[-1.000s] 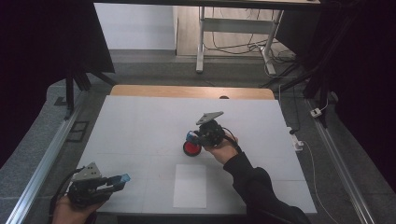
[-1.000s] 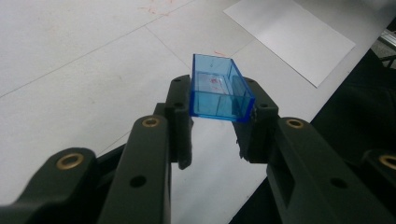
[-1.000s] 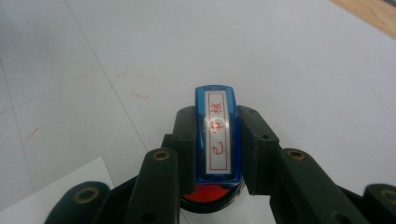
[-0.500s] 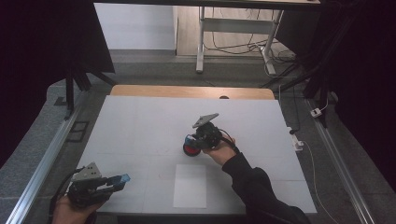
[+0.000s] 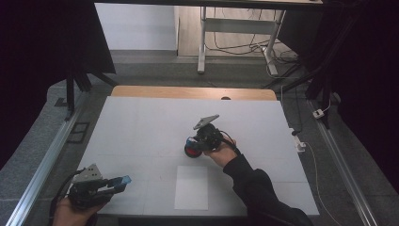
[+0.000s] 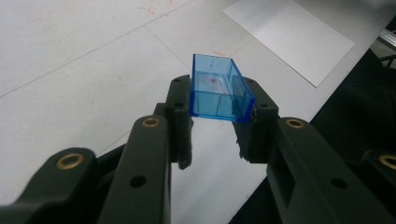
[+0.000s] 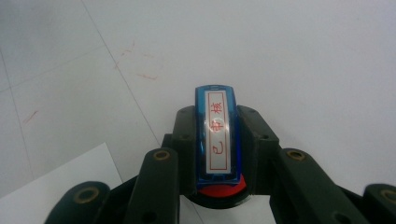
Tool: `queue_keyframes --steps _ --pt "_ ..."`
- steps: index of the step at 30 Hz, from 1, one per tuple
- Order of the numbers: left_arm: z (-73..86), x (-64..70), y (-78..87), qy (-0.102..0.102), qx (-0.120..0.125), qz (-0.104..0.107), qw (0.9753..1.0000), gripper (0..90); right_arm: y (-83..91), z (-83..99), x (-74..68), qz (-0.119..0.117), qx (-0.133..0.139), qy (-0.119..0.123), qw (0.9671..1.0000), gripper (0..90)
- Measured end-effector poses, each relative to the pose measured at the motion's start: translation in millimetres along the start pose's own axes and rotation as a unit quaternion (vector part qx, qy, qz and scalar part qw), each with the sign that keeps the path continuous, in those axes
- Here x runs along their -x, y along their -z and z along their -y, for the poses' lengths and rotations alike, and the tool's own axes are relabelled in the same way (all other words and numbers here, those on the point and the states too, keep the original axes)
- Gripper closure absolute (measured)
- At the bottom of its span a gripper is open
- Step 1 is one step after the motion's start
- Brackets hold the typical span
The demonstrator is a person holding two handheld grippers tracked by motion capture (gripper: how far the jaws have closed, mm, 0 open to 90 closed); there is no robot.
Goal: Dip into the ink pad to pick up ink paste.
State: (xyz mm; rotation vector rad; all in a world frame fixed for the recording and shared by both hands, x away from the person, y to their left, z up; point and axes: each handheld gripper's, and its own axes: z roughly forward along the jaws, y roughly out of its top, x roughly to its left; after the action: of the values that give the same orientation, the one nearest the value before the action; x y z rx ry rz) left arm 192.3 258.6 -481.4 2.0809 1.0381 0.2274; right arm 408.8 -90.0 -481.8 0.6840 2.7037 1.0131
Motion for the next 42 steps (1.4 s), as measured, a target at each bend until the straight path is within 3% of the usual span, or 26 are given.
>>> queue_keyframes --steps 8,19,22,28,34,38,42 --pt "-0.2 0.0 -0.3 0.0 -0.002 0.001 1.0 68.5 -1.5 0.3 2.8 -0.006 0.001 -0.009 0.9999 70.9" --pt "-0.4 0.3 -0.6 0.0 -0.003 0.0 1.0 68.6 -2.8 -2.3 -12.5 0.035 -0.01 0.045 0.9983 70.9" --pt "-0.4 0.3 -0.6 -0.001 -0.002 0.0 1.0 68.6 -2.6 -2.1 -11.8 0.032 -0.01 0.041 0.9986 70.8" --pt "-0.4 0.4 -0.5 -0.001 -0.002 0.0 1.0 68.6 -1.9 1.6 -1.3 0.003 0.006 0.001 1.0 70.9" --pt "-0.3 0.4 -0.5 -0.001 -0.002 0.001 1.0 68.6 -1.7 4.6 6.5 -0.015 0.015 -0.019 0.9996 70.9" --pt "-0.3 0.1 -0.5 0.0 -0.002 0.001 1.0 68.6 -1.8 5.1 6.2 -0.016 0.017 -0.019 0.9996 70.9" --pt "-0.3 0.2 -0.6 -0.001 -0.002 0.001 1.0 68.6 -1.8 3.2 -1.3 0.004 0.011 -0.001 0.9999 70.8"
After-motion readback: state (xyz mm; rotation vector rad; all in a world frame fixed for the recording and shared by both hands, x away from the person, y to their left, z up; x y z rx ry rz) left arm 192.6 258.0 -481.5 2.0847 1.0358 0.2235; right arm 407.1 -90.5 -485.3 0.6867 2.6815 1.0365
